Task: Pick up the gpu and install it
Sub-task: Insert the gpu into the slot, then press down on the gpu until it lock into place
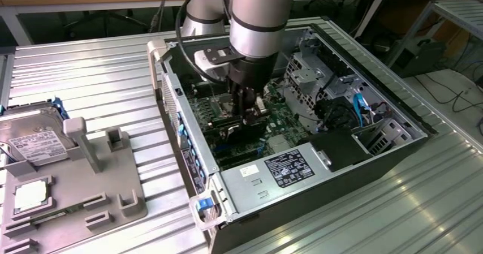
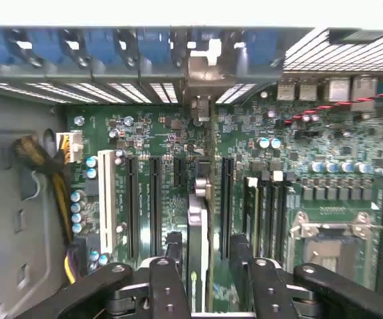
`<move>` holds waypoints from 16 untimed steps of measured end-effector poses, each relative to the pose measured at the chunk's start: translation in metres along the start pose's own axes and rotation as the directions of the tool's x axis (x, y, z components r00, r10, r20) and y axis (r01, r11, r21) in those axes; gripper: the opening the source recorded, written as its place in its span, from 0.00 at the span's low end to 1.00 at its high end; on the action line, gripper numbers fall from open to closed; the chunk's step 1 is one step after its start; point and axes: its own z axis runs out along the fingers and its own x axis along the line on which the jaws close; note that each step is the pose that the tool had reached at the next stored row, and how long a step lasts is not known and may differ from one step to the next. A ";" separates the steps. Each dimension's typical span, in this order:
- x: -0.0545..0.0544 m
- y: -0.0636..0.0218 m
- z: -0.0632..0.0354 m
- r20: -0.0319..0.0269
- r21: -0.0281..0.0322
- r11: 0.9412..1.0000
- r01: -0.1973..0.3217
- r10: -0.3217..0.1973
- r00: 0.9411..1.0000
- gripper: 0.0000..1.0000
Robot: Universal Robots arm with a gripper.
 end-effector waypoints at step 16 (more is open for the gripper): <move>0.000 0.0587 0.0034 0.000 -0.053 0.998 0.017 -0.017 1.000 0.11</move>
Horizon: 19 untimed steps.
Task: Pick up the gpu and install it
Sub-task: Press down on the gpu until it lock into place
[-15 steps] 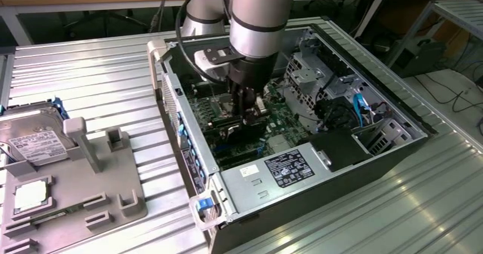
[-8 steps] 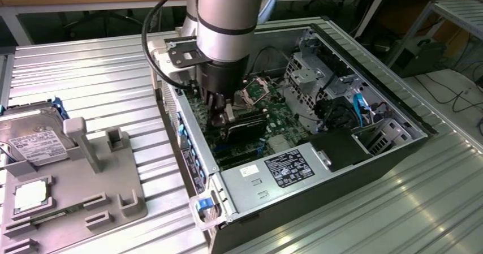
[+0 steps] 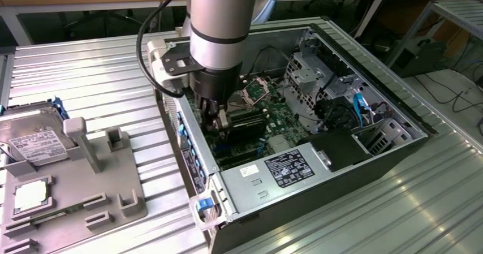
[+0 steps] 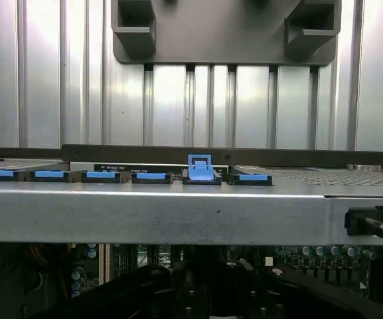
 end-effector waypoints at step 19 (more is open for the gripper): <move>-0.005 -0.0004 -0.0263 0.001 -0.048 0.999 0.000 0.000 1.000 0.11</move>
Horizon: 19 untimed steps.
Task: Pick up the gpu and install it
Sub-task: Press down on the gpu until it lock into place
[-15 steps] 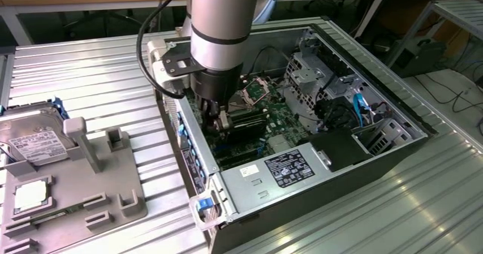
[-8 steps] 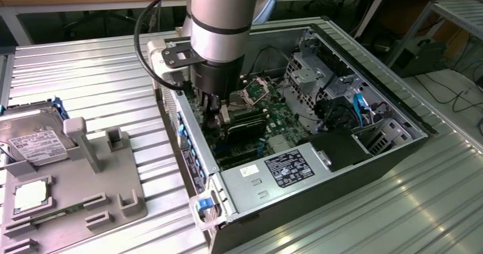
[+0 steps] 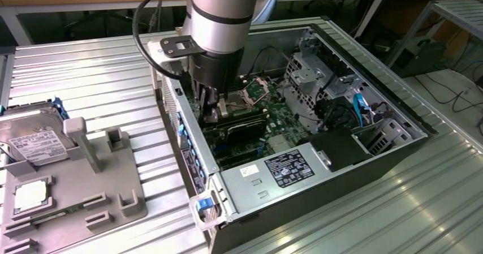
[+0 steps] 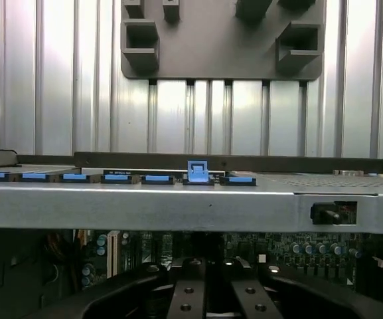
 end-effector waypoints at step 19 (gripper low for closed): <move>-0.003 -0.0097 -0.0015 0.006 -0.086 0.996 0.001 0.000 1.000 0.11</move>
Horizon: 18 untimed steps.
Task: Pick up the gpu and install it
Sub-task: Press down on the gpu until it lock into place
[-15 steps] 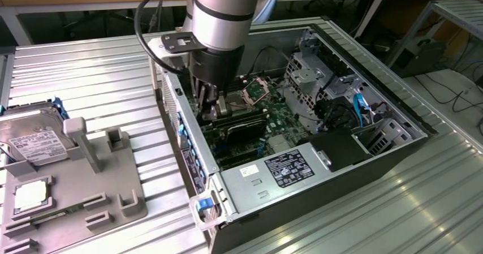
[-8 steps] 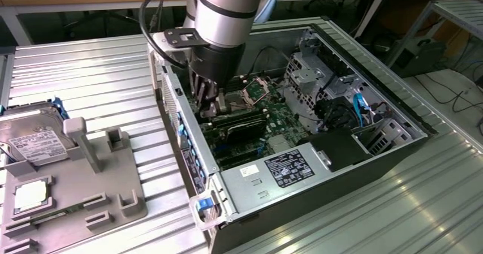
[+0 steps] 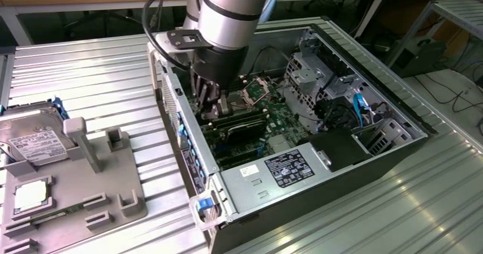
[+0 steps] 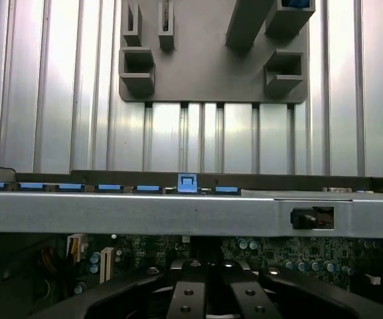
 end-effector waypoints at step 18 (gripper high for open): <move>0.006 -0.0394 -0.0054 0.006 -0.230 0.973 0.000 0.002 1.000 0.11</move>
